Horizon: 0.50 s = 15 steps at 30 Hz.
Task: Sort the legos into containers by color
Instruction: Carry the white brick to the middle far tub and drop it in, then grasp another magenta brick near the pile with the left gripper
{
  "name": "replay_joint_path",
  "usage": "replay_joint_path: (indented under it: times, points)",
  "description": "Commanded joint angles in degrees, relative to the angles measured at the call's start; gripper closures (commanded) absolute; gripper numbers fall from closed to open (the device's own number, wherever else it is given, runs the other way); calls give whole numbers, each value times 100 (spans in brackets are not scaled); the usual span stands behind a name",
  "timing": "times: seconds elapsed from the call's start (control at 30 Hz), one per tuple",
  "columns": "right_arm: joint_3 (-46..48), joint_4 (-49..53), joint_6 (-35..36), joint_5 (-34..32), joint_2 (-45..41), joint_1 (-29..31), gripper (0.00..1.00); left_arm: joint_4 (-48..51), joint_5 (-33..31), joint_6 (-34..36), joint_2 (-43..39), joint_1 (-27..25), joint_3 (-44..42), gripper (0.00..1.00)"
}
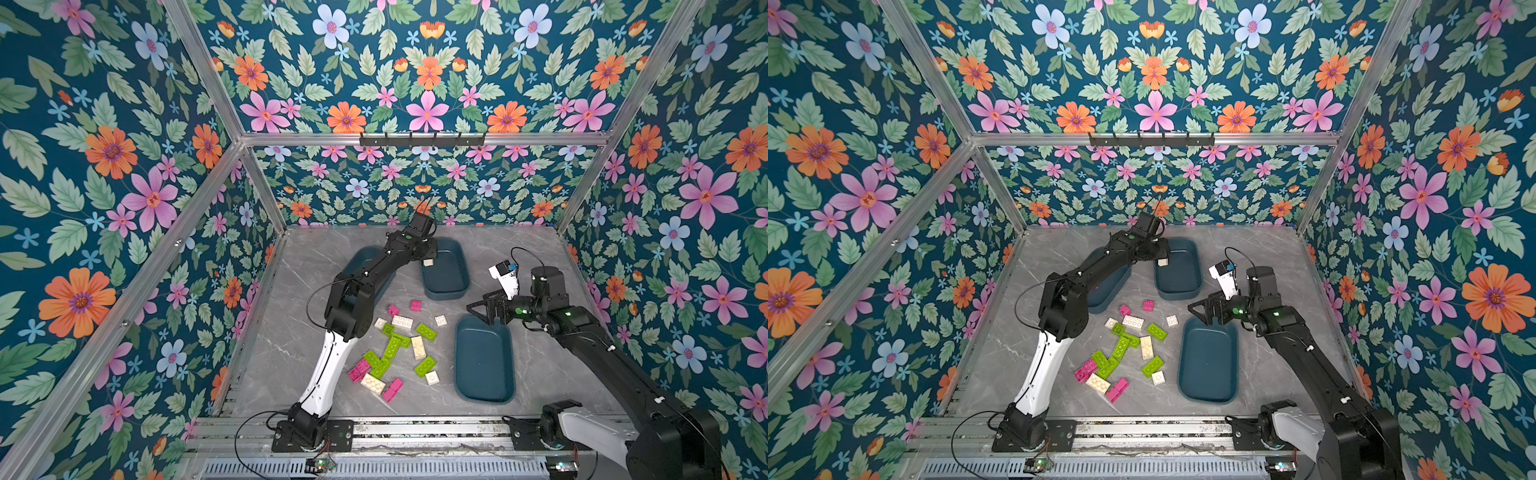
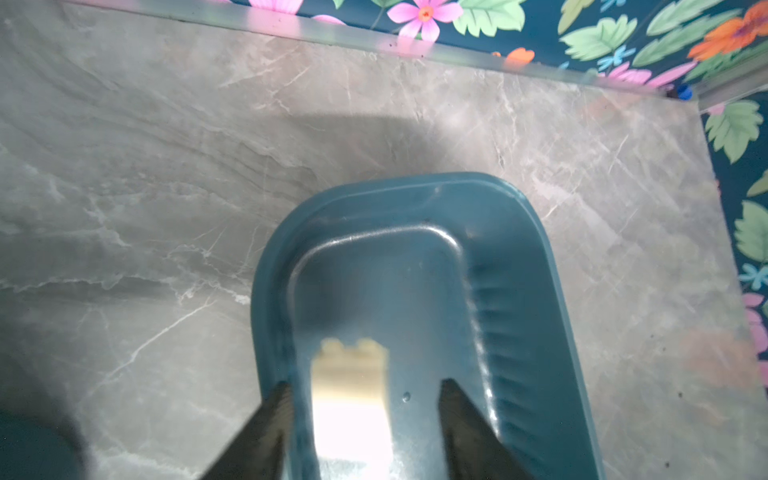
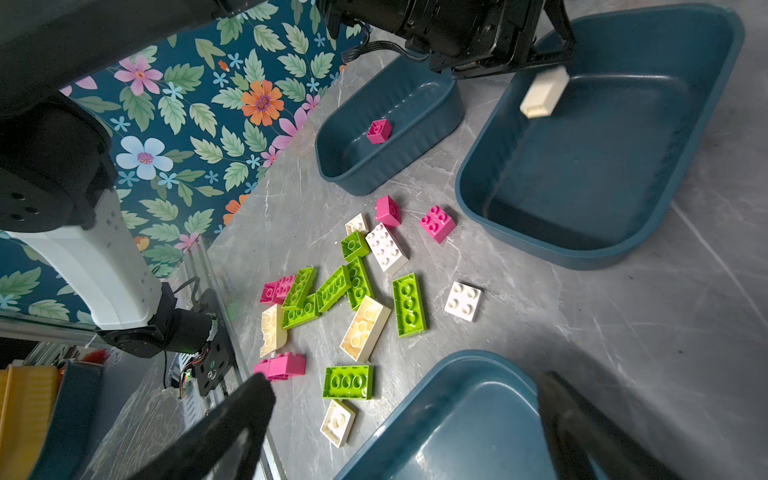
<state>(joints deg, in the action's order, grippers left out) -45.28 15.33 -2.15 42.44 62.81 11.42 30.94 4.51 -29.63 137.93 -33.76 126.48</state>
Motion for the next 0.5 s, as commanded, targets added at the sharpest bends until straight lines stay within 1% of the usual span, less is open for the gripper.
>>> replay_joint_path:
  times: [0.0,0.1,0.2,0.37,0.47]
  points:
    - [-67,83,114,0,-32,-17,1,108,-88,88,-247,-8,49,36]
    - [-111,150,130,48,-29,-19,1,483,-132,118,-696,-32,-352,32]
    - [-125,154,146,153,-1,-23,1,737,-338,99,-1382,-103,-1240,30]
    - [-157,147,141,367,120,-20,1,888,-833,-583,-2614,-266,-2910,30]
    - [-162,134,137,487,177,-17,1,952,-1114,-1047,-3177,-347,-3667,30]
